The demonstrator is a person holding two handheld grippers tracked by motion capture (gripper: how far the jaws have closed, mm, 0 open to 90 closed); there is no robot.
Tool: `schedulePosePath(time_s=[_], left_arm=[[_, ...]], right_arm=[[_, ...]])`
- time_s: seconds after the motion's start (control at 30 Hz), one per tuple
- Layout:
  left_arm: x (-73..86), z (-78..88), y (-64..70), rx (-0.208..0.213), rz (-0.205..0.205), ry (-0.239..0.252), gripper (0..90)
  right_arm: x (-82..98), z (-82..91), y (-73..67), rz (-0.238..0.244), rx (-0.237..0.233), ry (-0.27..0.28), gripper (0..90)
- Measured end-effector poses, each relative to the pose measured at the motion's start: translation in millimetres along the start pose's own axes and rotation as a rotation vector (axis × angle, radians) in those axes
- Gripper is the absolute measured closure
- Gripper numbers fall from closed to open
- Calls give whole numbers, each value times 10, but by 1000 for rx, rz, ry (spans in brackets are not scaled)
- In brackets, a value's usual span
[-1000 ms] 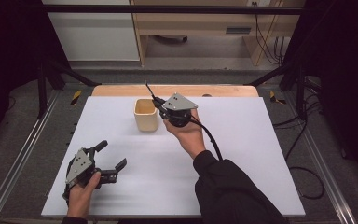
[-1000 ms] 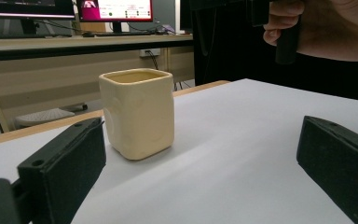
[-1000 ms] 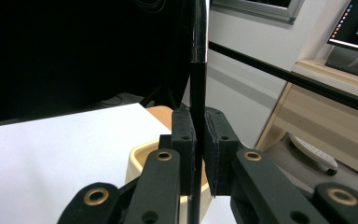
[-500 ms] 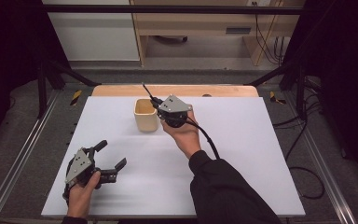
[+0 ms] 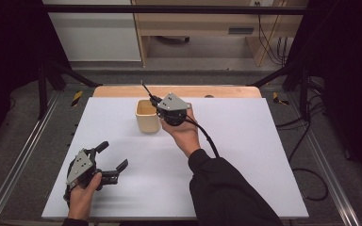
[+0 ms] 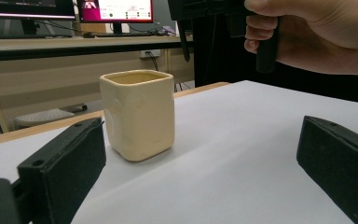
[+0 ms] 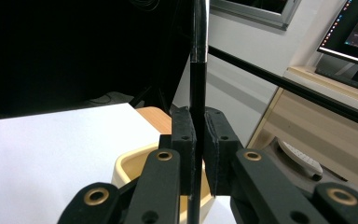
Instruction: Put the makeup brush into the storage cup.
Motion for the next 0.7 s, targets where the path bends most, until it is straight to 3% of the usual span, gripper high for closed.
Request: schedulePosePath(time_s=[0.7], left_arm=[[-12, 1, 2, -1, 2, 7, 10]], right_arm=[[-8, -120, -69, -8, 0, 21, 836]])
Point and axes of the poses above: each handheld gripper's, and its own axes: z roughly backward along the jaws, x roughly out of its underside, y roughly to its right, the point moved 8 cm from there along -z, roughly forward along the jaws, and after that the axes turned 13 degrees about y, right-handed, at the moved point
